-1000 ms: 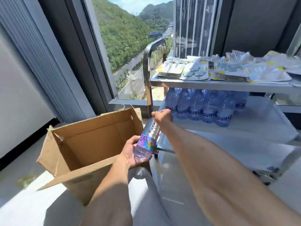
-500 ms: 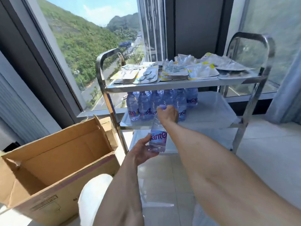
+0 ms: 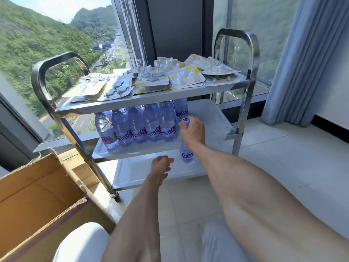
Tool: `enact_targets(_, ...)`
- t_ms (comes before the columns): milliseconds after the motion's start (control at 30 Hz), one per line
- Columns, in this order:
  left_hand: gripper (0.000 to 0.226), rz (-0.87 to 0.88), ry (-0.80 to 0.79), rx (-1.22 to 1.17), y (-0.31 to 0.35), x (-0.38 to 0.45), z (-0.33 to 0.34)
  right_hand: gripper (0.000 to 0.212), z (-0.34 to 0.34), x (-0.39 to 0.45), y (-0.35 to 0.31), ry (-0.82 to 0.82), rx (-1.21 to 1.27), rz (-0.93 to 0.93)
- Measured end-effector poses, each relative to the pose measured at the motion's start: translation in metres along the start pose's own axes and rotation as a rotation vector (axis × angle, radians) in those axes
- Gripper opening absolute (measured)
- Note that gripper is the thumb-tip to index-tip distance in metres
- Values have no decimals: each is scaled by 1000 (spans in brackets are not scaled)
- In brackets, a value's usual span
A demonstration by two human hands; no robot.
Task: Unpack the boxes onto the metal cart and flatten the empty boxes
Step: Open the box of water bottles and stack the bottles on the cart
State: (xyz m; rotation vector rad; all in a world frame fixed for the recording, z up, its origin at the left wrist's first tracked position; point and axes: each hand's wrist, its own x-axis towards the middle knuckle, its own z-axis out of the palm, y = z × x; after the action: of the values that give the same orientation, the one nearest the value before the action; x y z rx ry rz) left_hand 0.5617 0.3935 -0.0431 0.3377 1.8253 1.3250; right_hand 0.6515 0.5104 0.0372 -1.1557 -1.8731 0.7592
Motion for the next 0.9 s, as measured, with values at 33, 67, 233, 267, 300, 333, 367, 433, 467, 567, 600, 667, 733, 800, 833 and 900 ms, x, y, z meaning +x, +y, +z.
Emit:
enact_targets(33,40,36,92,63,1,10,1,20,-2,6,3,61,24,-6)
enact_targets(67,40,79,177,133,3,18,-1,19,-4,13,5,105,38,-10)
enact_targets(233,44,301,509,504,31,47,-11,24,0,61,10,152,7,-61)
enact_targets(267,43,347,556,539,40,51,-12,26,3,68,9,170,23,-68)
enact_targets(300,41,387,596,570,48,56,-12,31,8,75,7,181,46,-74)
enact_targets(333,37,420,629,602,54,59,-12,36,13,82,5,190,70,-82)
enact_targets(367,33,440,650,625,58,63,-13,41,18,87,2,199,99,-86)
enact_targets(433,28,464,666,632,63,70,-11,43,29,93,0,214,156,-81)
enact_targets(467,27,478,669,630,65,75,-10,44,36,96,0,210,172,-81)
enact_targets(567,23,523,659,620,61,87,-6,42,57,97,2,159,198,-139)
enact_targets(600,24,530,644,623,59,89,-5,41,62,96,3,152,195,-170)
enact_targets(667,27,510,615,637,54,92,-5,43,68,97,7,157,103,-187)
enact_targets(733,30,481,586,632,47,94,-7,59,69,97,16,119,21,-169)
enact_targets(800,35,463,565,611,41,97,-10,74,69,97,32,65,41,-136)
enact_targets(833,38,455,569,606,41,99,-12,76,69,99,42,42,52,-96)
enact_targets(900,42,436,575,612,40,105,-15,66,71,97,62,-4,40,30)
